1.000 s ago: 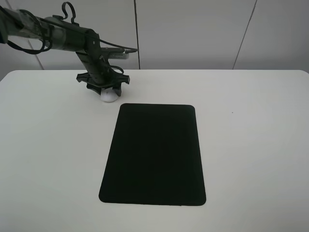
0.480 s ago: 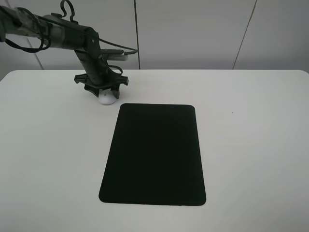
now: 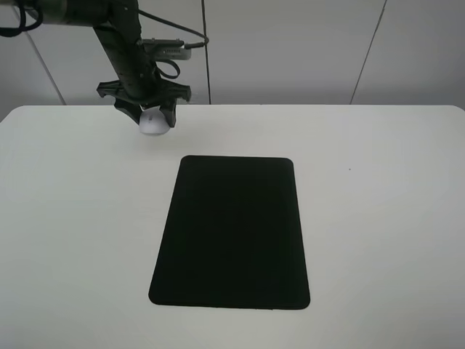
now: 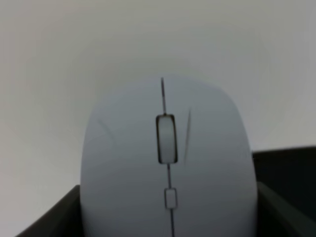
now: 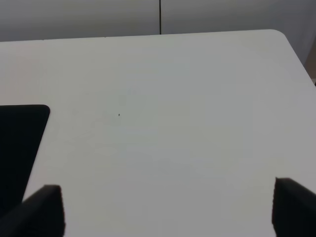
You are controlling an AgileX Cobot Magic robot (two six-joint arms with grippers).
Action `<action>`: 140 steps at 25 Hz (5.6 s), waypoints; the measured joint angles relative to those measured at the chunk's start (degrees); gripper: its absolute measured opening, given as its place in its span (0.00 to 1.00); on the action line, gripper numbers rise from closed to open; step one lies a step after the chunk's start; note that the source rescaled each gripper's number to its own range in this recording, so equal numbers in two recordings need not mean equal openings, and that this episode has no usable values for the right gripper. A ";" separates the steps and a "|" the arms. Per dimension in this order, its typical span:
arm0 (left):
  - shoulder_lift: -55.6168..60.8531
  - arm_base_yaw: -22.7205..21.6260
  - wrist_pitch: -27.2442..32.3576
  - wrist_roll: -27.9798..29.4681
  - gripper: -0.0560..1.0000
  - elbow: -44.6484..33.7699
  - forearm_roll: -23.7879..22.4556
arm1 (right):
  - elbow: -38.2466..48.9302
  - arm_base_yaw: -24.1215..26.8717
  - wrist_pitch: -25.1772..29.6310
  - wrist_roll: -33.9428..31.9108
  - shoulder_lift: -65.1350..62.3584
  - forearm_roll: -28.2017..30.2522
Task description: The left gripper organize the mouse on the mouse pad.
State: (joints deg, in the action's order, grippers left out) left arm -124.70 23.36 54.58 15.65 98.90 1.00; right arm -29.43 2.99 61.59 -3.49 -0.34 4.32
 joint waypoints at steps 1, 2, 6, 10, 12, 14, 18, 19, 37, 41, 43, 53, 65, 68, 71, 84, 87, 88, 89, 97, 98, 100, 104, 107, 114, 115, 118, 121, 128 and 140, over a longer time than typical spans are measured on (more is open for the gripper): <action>0.79 0.51 0.49 0.22 0.05 0.00 0.13 | 0.00 0.00 0.00 0.00 0.00 0.00; 1.71 1.18 1.08 0.40 0.05 0.00 0.13 | 0.00 0.00 0.00 0.00 0.00 0.00; 5.02 4.29 1.33 2.44 0.05 -1.87 0.19 | 0.00 0.00 0.00 0.00 0.00 0.00; 8.06 7.87 -2.06 6.04 0.05 -7.08 0.24 | 0.00 0.00 0.00 0.00 0.00 0.00; 9.30 9.49 -4.43 7.53 0.05 -10.34 0.63 | 0.00 0.00 0.00 0.00 0.00 0.00; 10.42 11.21 -6.92 8.46 0.05 -13.20 1.55 | 0.00 0.00 0.00 0.00 0.00 0.00; 11.26 14.86 -10.16 10.47 0.05 -18.09 2.63 | 0.00 0.00 0.00 0.00 0.00 0.00; 11.26 15.74 -10.86 10.63 0.05 -19.21 2.69 | 0.00 0.00 0.00 0.00 0.00 0.00; 11.31 24.76 -30.13 24.89 0.05 -34.14 3.28 | 0.00 0.00 0.00 0.00 0.00 0.00; 10.20 24.76 -31.36 27.07 0.05 -34.24 0.94 | 0.00 0.00 0.00 0.00 0.00 0.00; 9.89 24.76 -32.04 27.28 0.05 -34.24 0.57 | 0.00 0.00 0.00 0.00 0.00 0.00; 9.83 24.76 -34.84 27.49 0.05 -34.24 -0.01 | 0.00 0.00 0.00 0.00 0.00 0.00; 6.72 24.71 -35.61 28.53 0.05 -34.24 -1.00 | 0.00 0.00 0.00 0.00 0.00 0.00; 5.93 24.71 -36.20 28.53 0.05 -34.24 -1.00 | 0.00 0.00 0.00 0.00 0.00 0.00; 5.41 24.71 -36.26 28.53 0.05 -34.24 -2.15 | 0.00 0.00 0.00 0.00 0.00 0.00; 5.23 24.26 -36.39 30.29 0.05 -34.24 -2.67 | 0.00 0.00 0.00 0.00 0.00 0.00; 5.23 24.26 -36.29 30.29 0.09 -34.24 -3.23 | 0.00 0.00 0.00 0.00 0.00 0.00; 5.23 24.26 -36.22 30.29 0.21 -34.24 -3.57 | 0.00 0.00 0.00 0.00 0.00 0.00; 5.23 24.26 -36.16 30.29 0.41 -34.24 -3.90 | 0.00 0.00 0.00 0.00 0.00 0.00; 5.59 24.26 -36.09 30.29 0.97 -34.24 -4.40 | 0.00 0.00 0.00 0.00 0.00 0.00; 5.93 24.21 -35.61 30.31 0.98 -34.24 -4.54 | 0.00 0.00 0.00 0.00 0.00 0.00; 7.30 23.88 -34.76 30.31 1.00 -34.31 -5.06 | 0.00 0.00 0.00 0.00 0.00 0.00; 12.54 23.38 -34.05 30.31 1.00 -34.31 -6.68 | 0.00 0.00 0.00 0.00 0.00 0.00; 17.20 23.38 -33.12 29.71 1.00 -34.31 -9.64 | 0.00 0.00 0.00 0.00 0.00 0.00; 24.92 23.38 -28.64 28.22 1.00 -34.32 -15.41 | 0.00 0.00 0.00 0.00 0.00 0.00; 25.68 23.38 -27.64 28.05 1.00 -34.32 -15.97 | 0.00 0.00 0.00 0.00 0.00 0.00; 27.49 23.15 -24.97 25.82 1.00 -34.32 -17.09 | 0.00 0.00 0.00 0.00 0.00 0.00; 29.51 21.32 -23.43 23.07 1.00 -34.91 -16.90 | 0.00 0.00 0.00 0.00 0.00 0.00; 37.76 13.26 -21.64 16.95 1.00 -39.96 -14.84 | 0.00 0.00 0.00 0.00 0.00 0.00; 69.95 -9.06 -15.54 0.30 1.00 -56.63 -8.07 | 0.00 0.00 0.00 0.00 0.00 0.00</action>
State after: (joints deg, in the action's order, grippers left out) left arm -54.75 14.30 39.05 15.94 42.27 -7.07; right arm -29.43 2.99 61.59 -3.49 -0.34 4.32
